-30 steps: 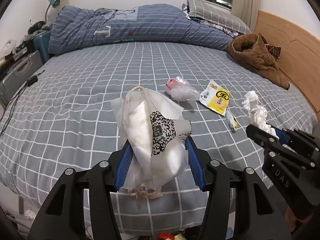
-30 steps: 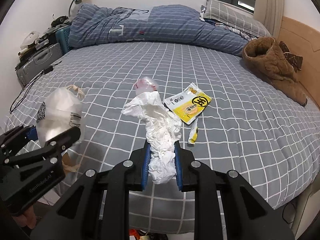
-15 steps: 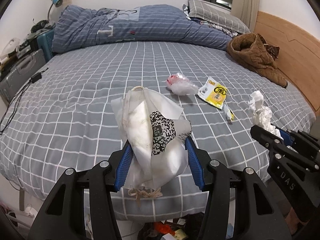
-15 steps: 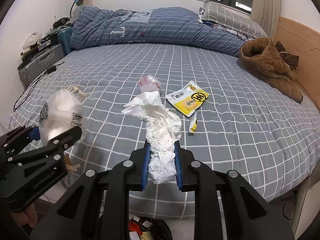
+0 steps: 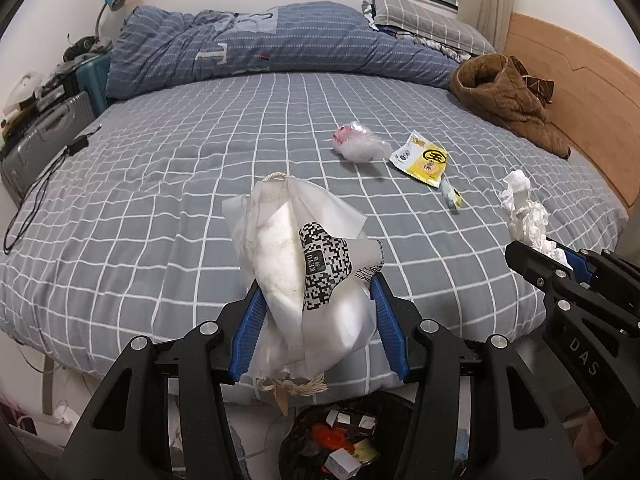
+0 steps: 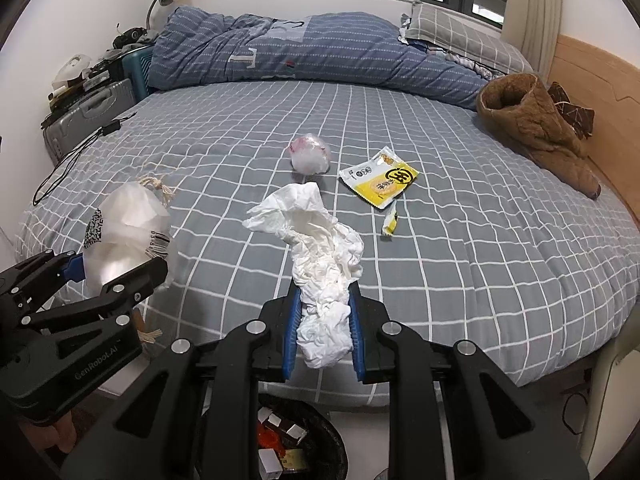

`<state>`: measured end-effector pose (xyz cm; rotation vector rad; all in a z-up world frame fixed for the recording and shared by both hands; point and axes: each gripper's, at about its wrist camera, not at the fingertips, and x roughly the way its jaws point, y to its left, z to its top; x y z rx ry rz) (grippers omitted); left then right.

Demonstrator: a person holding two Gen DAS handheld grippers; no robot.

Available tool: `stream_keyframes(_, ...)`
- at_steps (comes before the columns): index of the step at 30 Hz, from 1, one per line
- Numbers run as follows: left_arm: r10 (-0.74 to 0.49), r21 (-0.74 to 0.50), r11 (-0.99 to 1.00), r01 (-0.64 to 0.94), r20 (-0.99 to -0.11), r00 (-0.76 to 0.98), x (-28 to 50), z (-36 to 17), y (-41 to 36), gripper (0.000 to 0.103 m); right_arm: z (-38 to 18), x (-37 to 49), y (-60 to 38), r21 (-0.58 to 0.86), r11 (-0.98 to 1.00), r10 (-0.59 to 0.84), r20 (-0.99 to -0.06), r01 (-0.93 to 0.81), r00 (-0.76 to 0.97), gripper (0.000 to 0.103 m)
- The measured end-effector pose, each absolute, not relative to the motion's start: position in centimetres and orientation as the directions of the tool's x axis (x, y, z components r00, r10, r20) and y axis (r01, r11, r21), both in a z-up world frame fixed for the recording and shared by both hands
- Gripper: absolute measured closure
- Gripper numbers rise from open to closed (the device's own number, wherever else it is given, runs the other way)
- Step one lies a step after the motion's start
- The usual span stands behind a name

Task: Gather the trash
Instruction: 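Lift the tissue and drawstring bag and carry them over the bin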

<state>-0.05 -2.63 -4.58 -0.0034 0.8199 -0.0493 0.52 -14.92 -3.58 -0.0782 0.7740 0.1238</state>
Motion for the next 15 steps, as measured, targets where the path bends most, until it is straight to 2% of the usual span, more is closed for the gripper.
stream_keyframes(15,-0.063,-0.037,0.998,0.053,-0.729,0.682,-3.7,-4.3,-3.2,0.052,-4.5,-3.3,-15.3,-0.021,0.99,0.083,-0.726,-0.143,0.683,0.083)
